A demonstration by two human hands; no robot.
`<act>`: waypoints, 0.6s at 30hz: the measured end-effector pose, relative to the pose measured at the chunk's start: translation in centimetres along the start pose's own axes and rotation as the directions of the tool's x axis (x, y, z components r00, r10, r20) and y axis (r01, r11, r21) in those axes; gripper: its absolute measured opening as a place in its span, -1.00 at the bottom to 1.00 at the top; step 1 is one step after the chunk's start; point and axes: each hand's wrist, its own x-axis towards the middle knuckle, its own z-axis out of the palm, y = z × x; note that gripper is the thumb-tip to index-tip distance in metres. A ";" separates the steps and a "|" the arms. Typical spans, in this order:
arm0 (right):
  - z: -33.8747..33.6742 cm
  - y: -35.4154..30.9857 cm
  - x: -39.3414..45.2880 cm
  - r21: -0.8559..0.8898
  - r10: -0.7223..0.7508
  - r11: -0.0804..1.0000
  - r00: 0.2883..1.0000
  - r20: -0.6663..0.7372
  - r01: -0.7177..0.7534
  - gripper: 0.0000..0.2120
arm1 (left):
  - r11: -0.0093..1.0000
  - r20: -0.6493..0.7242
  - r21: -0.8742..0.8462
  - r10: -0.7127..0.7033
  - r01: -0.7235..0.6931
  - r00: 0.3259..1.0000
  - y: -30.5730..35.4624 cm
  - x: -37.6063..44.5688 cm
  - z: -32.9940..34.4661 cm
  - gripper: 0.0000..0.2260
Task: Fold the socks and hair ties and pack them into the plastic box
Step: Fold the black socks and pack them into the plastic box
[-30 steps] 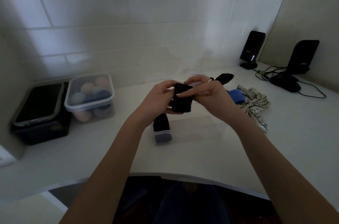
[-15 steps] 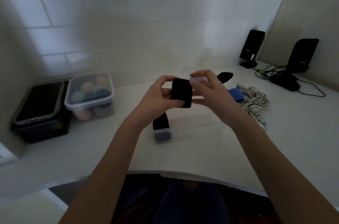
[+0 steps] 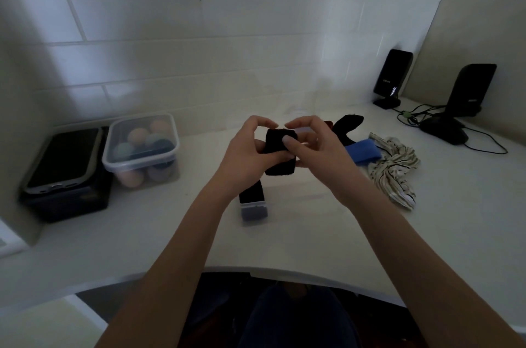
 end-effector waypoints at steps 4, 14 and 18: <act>0.2 -0.1 0.0 0.036 0.060 0.998 0.998 -0.022 -0.059 -0.86 | 0.993 -0.015 0.103 0.054 -0.052 0.998 -0.2 -0.4 0.0 -0.57; -0.2 1.4 -0.4 -0.506 0.300 0.826 0.954 0.025 -0.247 -0.75 | 0.847 0.033 0.489 0.221 -0.208 0.975 -1.3 -2.3 -2.7 -0.90; 0.8 1.6 -0.1 -0.652 0.290 0.733 0.956 0.042 -0.194 -0.79 | 0.765 0.110 0.605 0.193 -0.220 0.975 -1.5 -2.8 -2.2 -0.96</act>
